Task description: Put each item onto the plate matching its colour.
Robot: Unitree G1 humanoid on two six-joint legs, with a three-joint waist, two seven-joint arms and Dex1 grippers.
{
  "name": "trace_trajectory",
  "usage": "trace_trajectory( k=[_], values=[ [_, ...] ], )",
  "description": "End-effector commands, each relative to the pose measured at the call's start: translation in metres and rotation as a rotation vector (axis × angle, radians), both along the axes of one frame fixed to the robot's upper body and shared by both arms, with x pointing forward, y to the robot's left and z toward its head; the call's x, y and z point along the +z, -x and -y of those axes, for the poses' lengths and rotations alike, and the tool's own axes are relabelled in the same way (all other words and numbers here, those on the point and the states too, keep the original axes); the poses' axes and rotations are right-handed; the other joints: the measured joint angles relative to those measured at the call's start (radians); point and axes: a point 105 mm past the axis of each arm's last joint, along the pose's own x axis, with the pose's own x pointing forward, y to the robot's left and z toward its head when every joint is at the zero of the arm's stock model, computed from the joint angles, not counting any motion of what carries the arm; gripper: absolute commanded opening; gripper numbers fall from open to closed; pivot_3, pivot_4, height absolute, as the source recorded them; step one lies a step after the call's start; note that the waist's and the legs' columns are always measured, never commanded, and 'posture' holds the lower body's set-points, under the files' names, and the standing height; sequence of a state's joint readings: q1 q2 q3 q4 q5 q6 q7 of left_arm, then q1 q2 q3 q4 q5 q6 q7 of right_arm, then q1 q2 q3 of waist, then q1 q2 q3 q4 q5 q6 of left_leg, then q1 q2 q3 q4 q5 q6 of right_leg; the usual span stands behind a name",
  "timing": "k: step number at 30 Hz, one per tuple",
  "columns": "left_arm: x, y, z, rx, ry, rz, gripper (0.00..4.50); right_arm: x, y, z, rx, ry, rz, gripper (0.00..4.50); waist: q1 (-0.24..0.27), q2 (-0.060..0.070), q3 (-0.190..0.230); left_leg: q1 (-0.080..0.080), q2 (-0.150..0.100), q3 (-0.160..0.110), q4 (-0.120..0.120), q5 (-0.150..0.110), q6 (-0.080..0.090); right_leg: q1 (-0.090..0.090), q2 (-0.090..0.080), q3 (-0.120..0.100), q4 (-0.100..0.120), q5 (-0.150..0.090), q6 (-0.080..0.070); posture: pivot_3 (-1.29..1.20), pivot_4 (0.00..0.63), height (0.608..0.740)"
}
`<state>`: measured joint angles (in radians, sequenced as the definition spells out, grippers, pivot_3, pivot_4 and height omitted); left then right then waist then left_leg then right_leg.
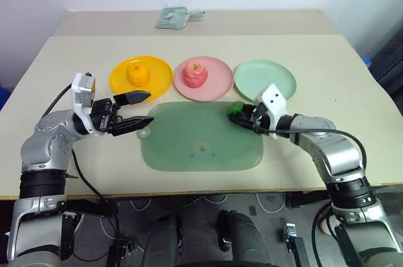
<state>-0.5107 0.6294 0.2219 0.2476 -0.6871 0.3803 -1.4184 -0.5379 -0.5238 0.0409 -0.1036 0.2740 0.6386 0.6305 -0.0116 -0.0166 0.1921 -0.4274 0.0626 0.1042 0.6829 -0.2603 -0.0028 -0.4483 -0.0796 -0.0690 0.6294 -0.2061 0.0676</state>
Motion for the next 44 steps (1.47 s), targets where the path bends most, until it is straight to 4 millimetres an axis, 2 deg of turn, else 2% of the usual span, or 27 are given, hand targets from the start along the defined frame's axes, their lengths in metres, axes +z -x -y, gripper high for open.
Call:
trace_trajectory(
  k=[1, 4, 7, 8, 10, 11, 12, 14, 15, 17, 19, 21, 23, 27, 30, 35, 37, 41, 44],
  values=[
    [0.012, -0.009, 0.004, 0.064, 0.029, 0.039, 4.5, 0.034, -0.031, 0.036, -0.217, -0.016, 0.151, 2.25, 0.001, 0.0, 0.0, 0.0, 0.0, 0.0, 0.0, 0.0, 0.0, 0.0, 0.0, 0.0, 0.0, 0.0, 0.0, 0.0, 0.15, 0.74],
    [0.007, -0.015, 0.01, 0.102, 0.029, 0.043, 4.5, 0.033, -0.051, 0.052, -0.306, -0.04, 0.152, 2.25, -0.001, 0.0, 0.0, 0.0, -0.001, 0.0, 0.0, 0.0, 0.0, 0.001, 0.0, 0.0, 0.0, 0.0, 0.0, 0.0, 0.15, 0.74],
    [0.005, -0.015, 0.015, 0.11, 0.032, 0.059, 4.5, 0.017, -0.065, 0.06, -0.338, -0.068, 0.098, 2.25, -0.004, 0.0, 0.0, 0.0, -0.001, 0.0, -0.001, 0.0, 0.0, 0.001, 0.0, 0.0, 0.0, 0.0, 0.0, 0.0, 0.15, 0.74],
    [0.005, -0.014, 0.016, 0.11, 0.031, 0.063, 4.5, 0.012, -0.067, 0.058, -0.323, -0.119, 0.065, 2.5, -0.005, 0.0, 0.0, 0.0, -0.001, 0.0, -0.001, 0.0, 0.0, 0.001, 0.0, 0.0, 0.0, 0.0, 0.0, 0.0, 0.15, 0.74],
    [0.006, -0.013, 0.016, 0.112, 0.03, 0.06, 4.5, 0.008, -0.07, 0.057, -0.314, -0.094, 0.072, 3.14, -0.007, 0.0, 0.0, 0.0, 0.0, 0.0, -0.001, 0.0, 0.0, 0.001, 0.001, 0.0, 0.0, 0.0, 0.0, 0.0, 0.15, 0.74],
    [0.006, -0.012, 0.015, 0.113, 0.027, 0.063, 4.5, 0.009, -0.071, 0.057, -0.311, -0.074, 0.091, 3.62, -0.007, 0.001, 0.0, 0.0, 0.0, 0.0, -0.001, 0.0, 0.0, 0.001, 0.001, 0.0, 0.0, 0.0, 0.0, 0.0, 0.15, 0.74],
    [0.006, -0.012, 0.013, 0.119, 0.028, 0.06, 4.5, 0.017, -0.07, 0.055, -0.296, -0.067, 0.132, 4.03, -0.007, 0.001, 0.001, 0.0, 0.0, 0.0, -0.001, 0.0, 0.0, 0.001, 0.0, 0.0, 0.0, 0.0, 0.0, 0.0, 0.15, 0.74],
    [0.006, -0.011, 0.009, 0.126, 0.029, 0.059, 4.5, 0.043, -0.065, 0.051, -0.258, -0.169, 0.218, 4.03, -0.007, 0.001, 0.001, 0.0, 0.0, 0.0, -0.001, 0.0, 0.0, 0.0, 0.0, 0.0, 0.0, 0.0, 0.001, 0.0, 0.15, 0.74],
    [0.005, -0.01, 0.009, 0.125, 0.03, 0.061, 4.5, 0.056, -0.06, 0.05, -0.23, -0.248, 0.255, 4.03, -0.007, 0.002, 0.001, 0.0, 0.0, 0.0, -0.001, 0.0, 0.0, 0.0, 0.0, 0.0, 0.0, 0.0, 0.001, 0.0, 0.15, 0.74],
    [0.004, -0.009, 0.01, 0.125, 0.032, 0.061, 4.5, 0.067, -0.047, 0.047, -0.152, -0.344, 0.269, 4.03, -0.005, 0.002, 0.001, 0.0, 0.0, 0.0, -0.001, 0.0, 0.0, 0.0, 0.0, 0.0, 0.0, 0.0, 0.001, 0.0, 0.15, 0.74],
    [0.004, -0.007, 0.012, 0.112, 0.037, 0.069, 4.5, 0.071, -0.033, 0.042, -0.084, -0.338, 0.31, 4.03, -0.003, 0.001, 0.001, 0.001, 0.0, 0.0, -0.001, 0.0, 0.0, 0.0, 0.0, 0.0, 0.0, 0.0, 0.001, 0.0, 0.15, 0.74],
    [0.002, -0.003, 0.014, 0.089, 0.03, 0.047, 4.5, 0.074, -0.007, 0.029, 0.056, -0.331, 0.329, 4.03, 0.004, 0.001, 0.0, 0.001, 0.0, -0.001, -0.001, 0.0, 0.0, 0.001, 0.0, 0.0, 0.0, 0.0, 0.001, 0.0, 0.15, 0.74],
    [0.0, 0.002, 0.018, 0.066, 0.023, 0.034, 4.5, 0.071, 0.02, 0.019, 0.194, -0.339, 0.292, 4.03, 0.003, 0.001, 0.0, 0.001, 0.0, -0.001, -0.001, 0.0, 0.0, 0.002, 0.0, -0.001, -0.001, 0.0, 0.001, 0.0, 0.15, 0.74],
    [-0.004, 0.005, 0.016, 0.057, 0.026, 0.016, 4.5, 0.054, 0.069, 0.01, 0.385, -0.22, 0.224, 4.03, 0.001, 0.001, 0.001, 0.001, 0.0, -0.001, 0.0, 0.0, 0.0, 0.003, -0.001, 0.0, -0.001, 0.0, 0.001, 0.0, 0.15, 0.74],
    [-0.007, 0.011, 0.014, 0.003, 0.039, -0.04, 4.5, 0.04, 0.116, 0.005, 0.559, -0.184, 0.065, 4.03, 0.002, 0.001, 0.001, 0.002, 0.0, -0.001, 0.0, 0.0, 0.0, 0.003, 0.0, -0.001, -0.001, -0.001, 0.0, 0.0, 0.15, 0.74],
    [-0.016, 0.01, 0.014, -0.035, 0.016, -0.06, 4.5, 0.04, 0.128, -0.006, 0.508, -0.163, 0.06, 4.03, -0.003, 0.001, 0.0, 0.005, 0.001, -0.002, -0.001, 0.0, 0.0, 0.003, 0.0, 0.001, -0.001, -0.002, -0.004, 0.0, 0.15, 0.74],
    [-0.018, 0.008, 0.022, -0.056, 0.011, -0.061, 4.5, 0.042, 0.131, -0.002, 0.497, -0.16, 0.056, 4.03, 0.002, 0.001, 0.0, 0.005, 0.001, -0.002, 0.0, 0.0, 0.0, 0.004, 0.0, 0.001, -0.001, -0.002, -0.004, 0.0, 0.15, 0.74],
    [-0.019, 0.005, 0.024, -0.087, 0.015, -0.067, 4.5, 0.037, 0.147, 0.005, 0.495, -0.122, 0.017, 4.03, 0.025, 0.001, 0.0, 0.002, 0.0, -0.002, 0.0, -0.001, 0.001, 0.003, -0.001, 0.001, -0.004, -0.002, -0.004, 0.0, 0.15, 0.74],
    [-0.014, 0.001, 0.024, -0.073, 0.032, -0.05, 4.5, 0.038, 0.146, 0.011, 0.46, -0.101, 0.018, 4.03, 0.025, 0.0, 0.0, 0.001, -0.001, -0.001, 0.0, -0.002, 0.002, 0.004, -0.001, 0.001, -0.007, -0.002, -0.004, 0.0, 0.15, 0.74]
  ],
)
